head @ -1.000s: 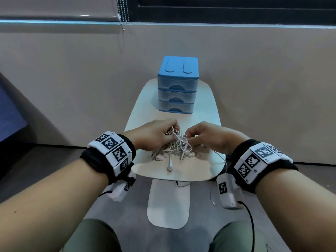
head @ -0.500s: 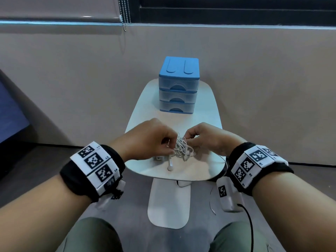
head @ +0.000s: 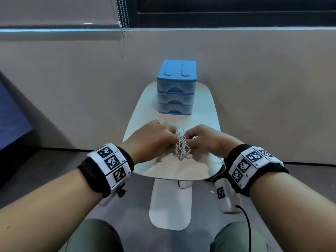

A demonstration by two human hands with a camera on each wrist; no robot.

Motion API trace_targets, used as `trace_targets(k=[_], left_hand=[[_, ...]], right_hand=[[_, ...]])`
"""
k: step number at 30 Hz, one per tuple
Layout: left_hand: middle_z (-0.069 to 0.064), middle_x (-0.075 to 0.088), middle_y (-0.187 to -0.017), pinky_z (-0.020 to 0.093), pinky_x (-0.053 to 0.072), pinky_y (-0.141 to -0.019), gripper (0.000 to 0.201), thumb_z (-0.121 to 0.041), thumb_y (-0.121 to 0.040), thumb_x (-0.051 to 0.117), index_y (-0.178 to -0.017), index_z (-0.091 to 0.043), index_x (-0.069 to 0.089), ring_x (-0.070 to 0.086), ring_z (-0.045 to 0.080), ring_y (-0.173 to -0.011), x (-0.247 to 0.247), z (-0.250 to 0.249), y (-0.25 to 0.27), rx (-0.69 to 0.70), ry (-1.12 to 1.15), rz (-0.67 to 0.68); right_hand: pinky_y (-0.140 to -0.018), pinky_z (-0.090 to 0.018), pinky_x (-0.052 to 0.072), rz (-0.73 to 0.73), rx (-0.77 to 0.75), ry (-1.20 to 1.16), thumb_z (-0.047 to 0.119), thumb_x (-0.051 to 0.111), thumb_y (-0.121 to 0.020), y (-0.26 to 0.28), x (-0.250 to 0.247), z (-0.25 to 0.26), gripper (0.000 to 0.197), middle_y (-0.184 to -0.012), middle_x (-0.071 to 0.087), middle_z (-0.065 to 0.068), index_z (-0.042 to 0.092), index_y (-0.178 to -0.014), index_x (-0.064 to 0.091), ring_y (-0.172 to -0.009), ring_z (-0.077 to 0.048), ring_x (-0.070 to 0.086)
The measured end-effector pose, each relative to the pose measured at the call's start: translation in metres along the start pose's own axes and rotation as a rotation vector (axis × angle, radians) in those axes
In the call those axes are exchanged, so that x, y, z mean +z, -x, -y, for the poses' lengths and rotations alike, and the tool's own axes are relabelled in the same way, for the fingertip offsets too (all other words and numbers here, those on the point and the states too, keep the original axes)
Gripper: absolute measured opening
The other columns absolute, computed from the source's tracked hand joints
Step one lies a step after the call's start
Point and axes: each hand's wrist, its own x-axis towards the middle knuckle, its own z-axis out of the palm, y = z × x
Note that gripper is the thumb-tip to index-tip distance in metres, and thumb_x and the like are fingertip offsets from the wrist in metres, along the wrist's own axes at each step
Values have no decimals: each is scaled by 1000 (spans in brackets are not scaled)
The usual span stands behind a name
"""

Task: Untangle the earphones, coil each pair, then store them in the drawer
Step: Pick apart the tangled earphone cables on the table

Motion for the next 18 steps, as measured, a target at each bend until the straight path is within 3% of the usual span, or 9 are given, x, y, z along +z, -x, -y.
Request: trace_targets(k=[4, 7, 9, 12, 14, 16, 18], left_hand=[[-10, 61, -86, 34, 44, -73, 5, -26, -92, 68, -88, -25, 67, 54, 17, -73, -8, 2, -8, -2, 15, 14], [-11, 62, -82, 39, 49, -69, 12, -21, -91, 67, -85, -24, 57, 57, 16, -73, -21, 4, -14, -86, 188, -5], [-11, 64, -82, 43, 54, -71, 17, -21, -93, 66, -85, -27, 53, 63, 16, -77, -28, 5, -18, -159, 264, -10], [-10, 67, -84, 44, 56, -75, 17, -22, -95, 66, -86, -28, 54, 66, 16, -79, -34, 5, -21, -258, 356, -55], [-8, 67, -83, 44, 56, -75, 15, -22, -96, 66, -88, -27, 55, 66, 16, -78, -34, 3, -24, -321, 411, -104], [-7, 70, -81, 41, 56, -73, 15, -22, -99, 63, -88, -26, 54, 66, 16, -75, -35, 0, -27, -387, 495, -169], [-1, 74, -84, 36, 56, -75, 13, -21, -102, 59, -90, -20, 53, 70, 15, -77, -36, -4, -31, -458, 686, -238]], right_hand=[[-62, -24, 52, 8, -2, -21, 7, 69, -95, -1, -2, -3, 8, -76, 71, -7, 1, -94, 73, -62, -13, 63], [-56, -20, 46, -22, -1, 44, 3, 64, -94, -1, -6, 2, 10, -74, 66, -4, 3, -90, 73, -61, -12, 57], [-54, -19, 44, -134, -1, 117, 3, 62, -94, 1, -11, 8, 14, -73, 64, -1, 8, -84, 71, -62, -12, 54], [-66, -24, 48, -439, -97, 80, 2, 65, -88, 11, -24, 25, 15, -82, 68, 3, 14, -87, 73, -74, -12, 59], [-68, -25, 47, -411, -191, -12, 5, 68, -85, 19, -26, 38, 15, -85, 71, 3, 16, -92, 75, -76, -11, 60], [-71, -29, 51, -318, -208, 183, 17, 74, -88, 25, -18, 47, 5, -86, 72, 4, 21, -86, 75, -77, -12, 63], [-76, -34, 54, -326, -210, 404, 25, 72, -92, 25, -11, 47, 14, -83, 73, 0, 19, -80, 73, -78, -19, 66]])
